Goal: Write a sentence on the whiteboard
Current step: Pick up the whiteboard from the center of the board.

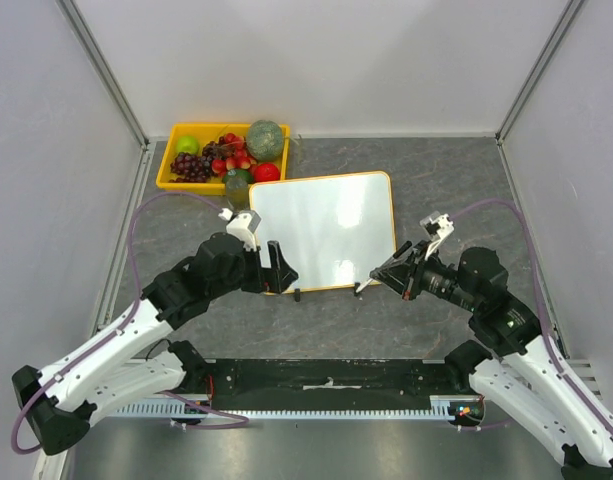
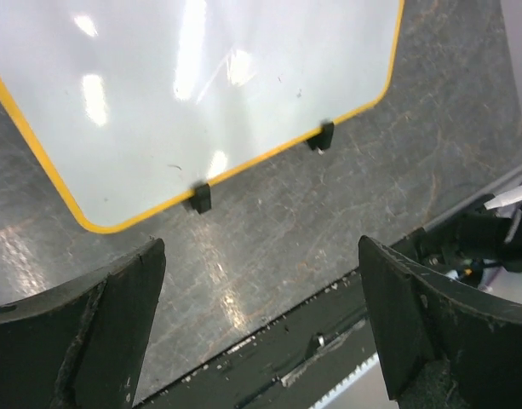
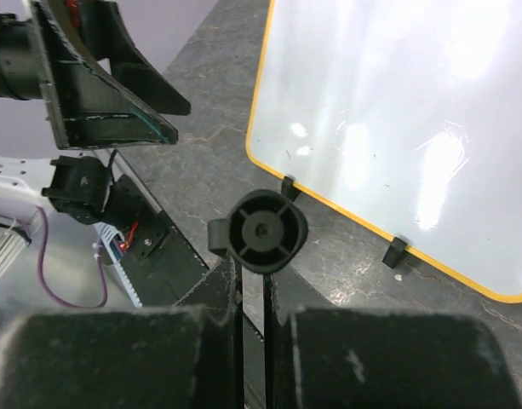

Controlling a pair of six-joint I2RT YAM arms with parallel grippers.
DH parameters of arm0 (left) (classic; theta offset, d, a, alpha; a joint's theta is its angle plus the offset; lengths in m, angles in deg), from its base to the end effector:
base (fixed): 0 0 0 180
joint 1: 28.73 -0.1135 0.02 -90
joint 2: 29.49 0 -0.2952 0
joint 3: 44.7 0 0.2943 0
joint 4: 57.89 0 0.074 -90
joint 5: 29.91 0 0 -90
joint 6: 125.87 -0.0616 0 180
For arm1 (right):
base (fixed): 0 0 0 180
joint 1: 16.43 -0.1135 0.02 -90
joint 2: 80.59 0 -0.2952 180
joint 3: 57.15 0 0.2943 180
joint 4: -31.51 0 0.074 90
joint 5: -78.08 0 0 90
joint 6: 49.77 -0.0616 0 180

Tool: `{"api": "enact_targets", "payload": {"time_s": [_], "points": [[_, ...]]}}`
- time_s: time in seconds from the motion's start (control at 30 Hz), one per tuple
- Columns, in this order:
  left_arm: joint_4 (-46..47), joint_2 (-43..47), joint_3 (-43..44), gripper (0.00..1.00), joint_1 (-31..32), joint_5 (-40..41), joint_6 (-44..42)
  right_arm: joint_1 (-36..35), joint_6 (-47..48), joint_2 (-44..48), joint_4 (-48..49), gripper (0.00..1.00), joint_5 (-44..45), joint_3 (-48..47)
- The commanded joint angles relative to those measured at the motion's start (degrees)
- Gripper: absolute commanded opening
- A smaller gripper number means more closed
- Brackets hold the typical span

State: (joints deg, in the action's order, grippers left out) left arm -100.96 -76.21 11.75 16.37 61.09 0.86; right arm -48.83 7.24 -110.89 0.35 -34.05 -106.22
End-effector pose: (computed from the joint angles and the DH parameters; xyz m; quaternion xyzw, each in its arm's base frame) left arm 0.1567 -0.1558 0.3036 0.0601 0.8782 -0.3050 0.3636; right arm 0.1326 0.1116 0.3290 -0.1163 0.7654 0.4581 0.4368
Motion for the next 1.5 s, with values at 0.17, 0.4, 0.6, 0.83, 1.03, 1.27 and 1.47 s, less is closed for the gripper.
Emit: {"api": "enact_targets", "payload": {"time_s": [0.17, 0.4, 0.6, 0.83, 1.03, 1.27, 1.47], "points": [[9.67, -9.35, 5.06, 0.99, -11.94, -3.15, -11.32, 0.06, 3.2, -9.41, 9.54, 0.0, 2.62, -1.2], [19.0, -12.95, 0.14, 0.99, -30.5, -19.09, -12.38, 0.93, 4.16, -16.88, 15.79, 0.0, 1.31, -3.3], [33.91, -17.25, -7.67, 0.97, -38.85, -31.65, -6.77, 6.38, -0.31, -21.55, 25.01, 0.0, -8.18, -2.78], [48.42, -25.42, -12.08, 0.94, -39.13, -39.38, -3.86, 17.18, -9.44, -25.15, 36.43, 0.0, -19.69, -0.24], [57.31, -32.37, -12.43, 0.89, -39.12, -45.29, -2.63, 20.71, -8.59, -26.12, 35.32, 0.0, -22.08, -2.25], [67.25, -38.71, -13.83, 0.7, -38.77, -52.14, 0.0, 20.63, -7.35, -26.03, 33.72, 0.0, -22.25, -3.22], [69.8, -40.55, -16.73, 0.43, -37.72, -51.88, 0.1, 20.8, -6.91, -25.59, 33.46, 0.0, -22.61, -2.6]]}}
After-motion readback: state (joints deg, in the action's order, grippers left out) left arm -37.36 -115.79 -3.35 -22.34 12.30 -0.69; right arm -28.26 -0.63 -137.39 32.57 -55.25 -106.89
